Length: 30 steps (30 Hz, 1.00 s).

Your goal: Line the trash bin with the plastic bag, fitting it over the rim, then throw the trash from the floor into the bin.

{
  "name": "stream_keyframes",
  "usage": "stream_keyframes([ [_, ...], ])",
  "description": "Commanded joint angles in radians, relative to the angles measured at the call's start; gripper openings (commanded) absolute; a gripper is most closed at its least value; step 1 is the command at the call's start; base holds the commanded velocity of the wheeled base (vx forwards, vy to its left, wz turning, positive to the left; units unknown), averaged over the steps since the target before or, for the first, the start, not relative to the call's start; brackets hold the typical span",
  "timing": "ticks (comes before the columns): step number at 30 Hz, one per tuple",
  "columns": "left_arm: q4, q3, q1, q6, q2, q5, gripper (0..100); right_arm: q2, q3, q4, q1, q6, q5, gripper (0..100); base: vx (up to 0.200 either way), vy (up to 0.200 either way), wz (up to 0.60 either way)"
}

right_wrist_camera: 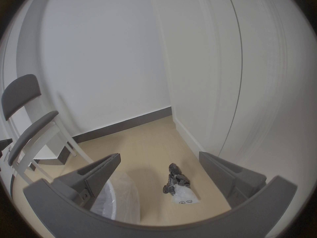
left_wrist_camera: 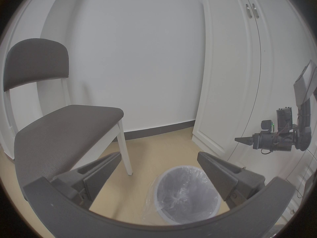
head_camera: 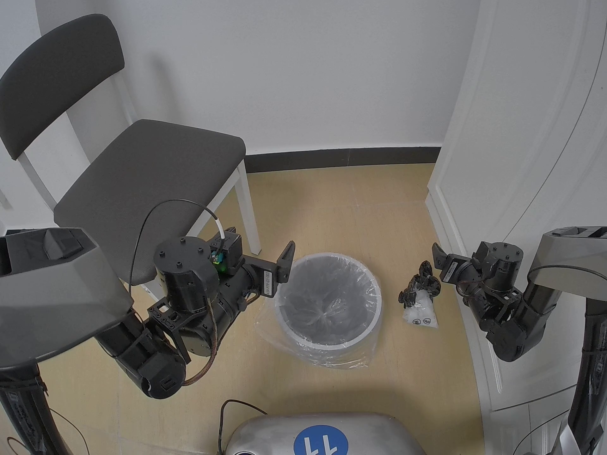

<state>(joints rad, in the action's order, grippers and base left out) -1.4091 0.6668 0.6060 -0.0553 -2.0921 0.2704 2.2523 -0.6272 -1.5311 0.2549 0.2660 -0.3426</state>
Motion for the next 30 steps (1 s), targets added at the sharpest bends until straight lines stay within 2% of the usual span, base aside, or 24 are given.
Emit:
stream_keyframes([
  [1,-0.001,-0.003,0.0,0.0,-0.005,0.001,100,0.007,0.004,-0.003,0.007,-0.001,-0.003,100,0.0,0.0,0.0],
  [17,0.001,-0.003,-0.023,0.0,-0.008,-0.011,100,0.003,0.012,0.049,-0.032,-0.001,0.004,100,0.0,0.0,0.0],
  [18,0.001,-0.003,-0.025,0.0,-0.014,-0.011,100,-0.008,-0.011,0.138,-0.039,-0.001,0.008,100,0.0,0.0,0.0],
  [19,0.001,-0.003,-0.025,0.0,-0.014,-0.011,100,-0.008,-0.011,0.138,-0.039,-0.001,0.008,100,0.0,0.0,0.0],
  [20,0.004,-0.003,-0.022,0.0,-0.025,-0.011,100,-0.002,-0.092,0.247,-0.071,-0.001,0.034,100,0.0,0.0,0.0],
  [22,0.002,0.0,-0.02,0.0,-0.046,-0.011,100,0.019,-0.172,0.345,-0.091,0.001,0.066,100,0.0,0.0,0.0],
  [24,0.002,0.007,-0.02,0.0,-0.066,-0.011,100,0.066,-0.322,0.519,-0.118,0.004,0.093,100,0.0,0.0,0.0],
  [26,0.002,0.008,-0.018,0.0,-0.072,-0.011,100,0.079,-0.394,0.598,-0.132,0.01,0.1,100,0.0,0.0,0.0],
  [27,0.002,0.01,-0.018,0.0,-0.078,-0.011,100,0.098,-0.462,0.686,-0.143,0.015,0.126,100,0.0,0.0,0.0],
  [28,0.002,0.01,-0.018,0.0,-0.078,-0.011,100,0.098,-0.462,0.686,-0.143,0.015,0.126,100,0.0,0.0,0.0],
  [30,0.002,0.011,-0.028,0.0,-0.078,-0.016,100,0.135,-0.563,0.782,-0.148,0.039,0.183,100,0.0,0.0,0.0],
])
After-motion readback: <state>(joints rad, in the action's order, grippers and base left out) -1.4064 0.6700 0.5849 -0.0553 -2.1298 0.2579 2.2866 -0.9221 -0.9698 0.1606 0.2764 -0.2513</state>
